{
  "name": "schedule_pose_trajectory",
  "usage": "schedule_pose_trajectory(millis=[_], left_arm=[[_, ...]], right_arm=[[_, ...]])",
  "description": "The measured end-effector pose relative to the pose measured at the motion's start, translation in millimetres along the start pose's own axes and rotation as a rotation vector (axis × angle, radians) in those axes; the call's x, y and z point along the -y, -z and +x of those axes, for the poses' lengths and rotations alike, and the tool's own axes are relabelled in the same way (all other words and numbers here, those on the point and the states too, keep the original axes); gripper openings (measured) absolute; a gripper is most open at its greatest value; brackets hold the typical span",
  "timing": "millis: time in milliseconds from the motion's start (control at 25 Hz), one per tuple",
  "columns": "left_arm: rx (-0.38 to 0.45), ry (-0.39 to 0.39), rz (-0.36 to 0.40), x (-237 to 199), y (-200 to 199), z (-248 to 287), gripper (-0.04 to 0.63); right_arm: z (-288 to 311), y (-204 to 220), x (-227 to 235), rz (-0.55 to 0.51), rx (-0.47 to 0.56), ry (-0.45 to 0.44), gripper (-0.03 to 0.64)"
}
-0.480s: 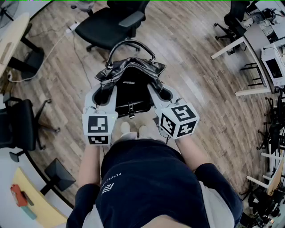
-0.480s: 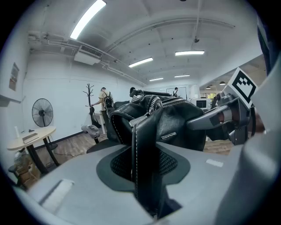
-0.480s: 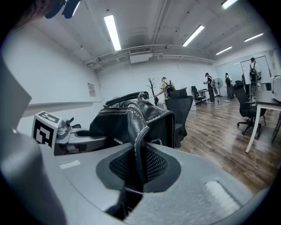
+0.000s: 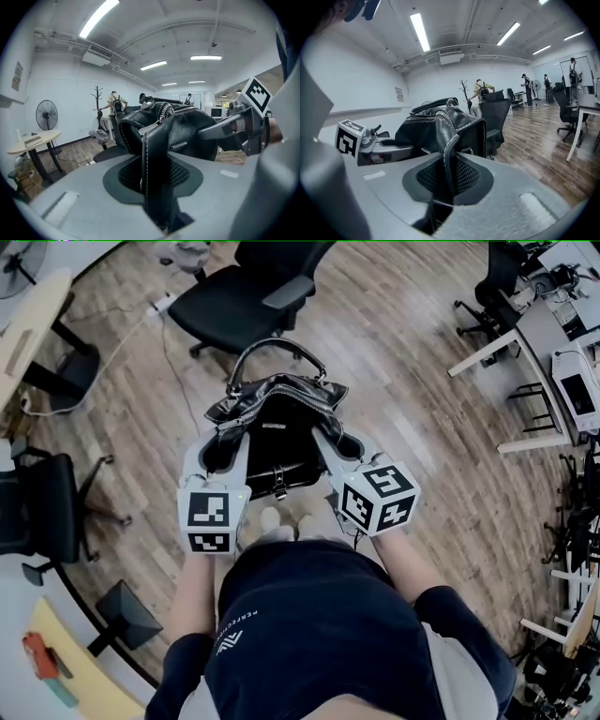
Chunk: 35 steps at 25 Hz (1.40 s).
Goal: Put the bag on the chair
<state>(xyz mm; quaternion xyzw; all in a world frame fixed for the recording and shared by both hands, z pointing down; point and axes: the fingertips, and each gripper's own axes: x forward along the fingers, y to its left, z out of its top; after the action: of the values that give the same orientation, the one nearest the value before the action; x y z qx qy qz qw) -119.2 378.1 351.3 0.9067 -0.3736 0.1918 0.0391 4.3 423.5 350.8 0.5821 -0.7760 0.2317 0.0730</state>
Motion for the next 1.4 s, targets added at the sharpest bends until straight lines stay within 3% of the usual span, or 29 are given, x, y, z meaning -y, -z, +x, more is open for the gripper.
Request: schedule_pose_trajectory(millis=[720,1080,1400], left_arm=[[-0.005,0.035,-0.046,-55,15,15,0.127],[-0.012,-0.044,-0.065,-81,-2,66,0.126],[-0.046,-0.139,-0.134,-99,-14,118,0.126]], right_arm=[[60,-6,-14,-0.030,-0.058,-0.019,0.040],[111,-35,23,-0.059,-0.075,-0.107,0.040],[159,-59,63,-0.091,-0.122,-0.218,0.038]])
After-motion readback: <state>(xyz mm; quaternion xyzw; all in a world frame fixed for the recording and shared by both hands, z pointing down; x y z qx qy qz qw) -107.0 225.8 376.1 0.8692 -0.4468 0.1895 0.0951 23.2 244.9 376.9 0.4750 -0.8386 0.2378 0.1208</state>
